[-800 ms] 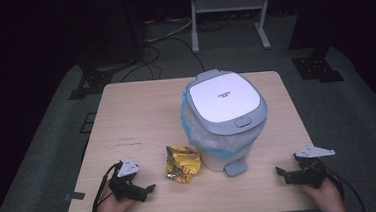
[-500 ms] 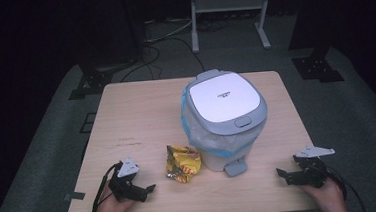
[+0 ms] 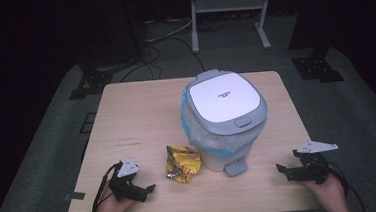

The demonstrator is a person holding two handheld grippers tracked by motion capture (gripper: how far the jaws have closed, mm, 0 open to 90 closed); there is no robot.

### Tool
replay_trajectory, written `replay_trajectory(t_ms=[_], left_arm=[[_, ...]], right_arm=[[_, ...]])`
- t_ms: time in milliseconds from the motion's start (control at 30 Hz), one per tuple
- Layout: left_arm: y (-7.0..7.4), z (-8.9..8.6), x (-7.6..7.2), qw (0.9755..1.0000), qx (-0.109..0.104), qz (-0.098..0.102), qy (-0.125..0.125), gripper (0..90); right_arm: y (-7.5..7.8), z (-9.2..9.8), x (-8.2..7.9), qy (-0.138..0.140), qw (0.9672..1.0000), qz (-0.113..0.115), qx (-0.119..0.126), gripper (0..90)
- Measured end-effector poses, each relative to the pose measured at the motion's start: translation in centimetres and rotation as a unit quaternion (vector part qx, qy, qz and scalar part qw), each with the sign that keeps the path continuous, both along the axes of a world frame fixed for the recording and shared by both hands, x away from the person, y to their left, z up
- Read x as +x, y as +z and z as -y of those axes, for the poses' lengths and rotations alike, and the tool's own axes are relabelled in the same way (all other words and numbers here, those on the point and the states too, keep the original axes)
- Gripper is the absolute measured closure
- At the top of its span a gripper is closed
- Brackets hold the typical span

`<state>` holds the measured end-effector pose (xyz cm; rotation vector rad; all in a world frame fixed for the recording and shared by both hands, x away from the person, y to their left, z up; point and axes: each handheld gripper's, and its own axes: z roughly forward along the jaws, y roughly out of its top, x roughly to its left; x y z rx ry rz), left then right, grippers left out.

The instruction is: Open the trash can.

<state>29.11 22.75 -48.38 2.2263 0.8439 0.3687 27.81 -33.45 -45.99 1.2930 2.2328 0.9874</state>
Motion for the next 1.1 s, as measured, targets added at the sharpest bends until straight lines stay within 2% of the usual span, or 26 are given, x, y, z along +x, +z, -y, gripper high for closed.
replay_trajectory(t_ms=[167, 333, 600, 833, 1100], left_arm=[[0.0, 0.0, 0.0, 1.0, 0.0, 0.0, 0.0, 0.0], [0.0, 0.0, 0.0, 1.0, 0.0, 0.0, 0.0, 0.0], [0.0, 0.0, 0.0, 1.0, 0.0, 0.0, 0.0, 0.0], [0.0, 0.0, 0.0, 1.0, 0.0, 0.0, 0.0, 0.0], [0.0, 0.0, 0.0, 1.0, 0.0, 0.0, 0.0, 0.0]], right_arm=[[0.8, 0.1, 0.2, 0.001, 0.9999, 0.007, 0.016, 13.9], [1.7, 0.0, 0.1, 0.01, 0.9995, 0.022, 0.022, 13.9], [2.8, -0.3, 0.1, 0.025, 0.9988, 0.028, 0.031, 14.7], [3.8, -0.1, 0.1, 0.03, 0.9979, 0.036, 0.045, 24.0], [5.4, 0.0, -0.1, 0.045, 0.9961, 0.05, 0.058, 49.4]])
